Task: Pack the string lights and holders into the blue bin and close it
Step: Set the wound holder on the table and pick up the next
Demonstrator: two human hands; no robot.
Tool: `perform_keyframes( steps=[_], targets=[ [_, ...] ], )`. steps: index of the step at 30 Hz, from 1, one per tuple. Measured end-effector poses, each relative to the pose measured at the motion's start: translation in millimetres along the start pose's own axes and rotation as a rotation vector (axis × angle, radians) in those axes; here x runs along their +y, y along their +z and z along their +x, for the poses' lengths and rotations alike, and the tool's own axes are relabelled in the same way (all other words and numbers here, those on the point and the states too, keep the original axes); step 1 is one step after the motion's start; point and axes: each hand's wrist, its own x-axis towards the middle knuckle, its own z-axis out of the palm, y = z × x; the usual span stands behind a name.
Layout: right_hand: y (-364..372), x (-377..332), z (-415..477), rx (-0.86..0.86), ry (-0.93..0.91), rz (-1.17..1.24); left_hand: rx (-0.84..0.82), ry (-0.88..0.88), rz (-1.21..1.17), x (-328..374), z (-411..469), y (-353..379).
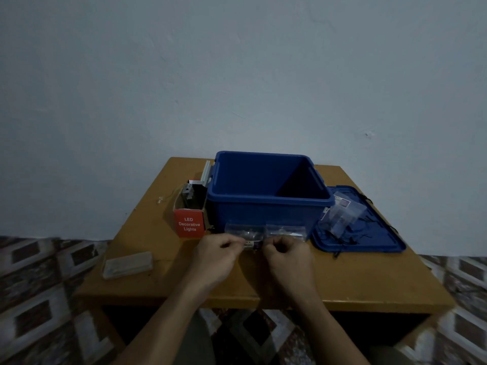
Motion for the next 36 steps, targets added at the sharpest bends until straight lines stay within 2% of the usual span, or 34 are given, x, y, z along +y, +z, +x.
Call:
perform_keyframes(
  steps=[20,26,29,33,36],
  targets=[
    [-1.2,-1.7,-8.9,-0.098,-0.067,-0.169,-0.122,0.037,0.055,3.3,-20.9,-22.8],
    [16.6,-25.3,-18.8,-0.2,-0.165,-0.25,0.031,0.108,0.06,-2.9,-35.4,-73.8],
    [46.3,-46.0,-24.3,-0.326,-0.228,-0.292,0.191,0.214,0.096,-9.2,-48.5,-114.1],
    [89.6,-72.6,-25.5,-0.446,-0.355,-0.365,0.393,0.263,0.24,-22.7,-52.2,-159.7],
    [118.5,-94.5,-32.0,-0.576,-0.506,-0.52,0.365,0.185,0.441,-46.5,-43.2,-190.0]
  ],
)
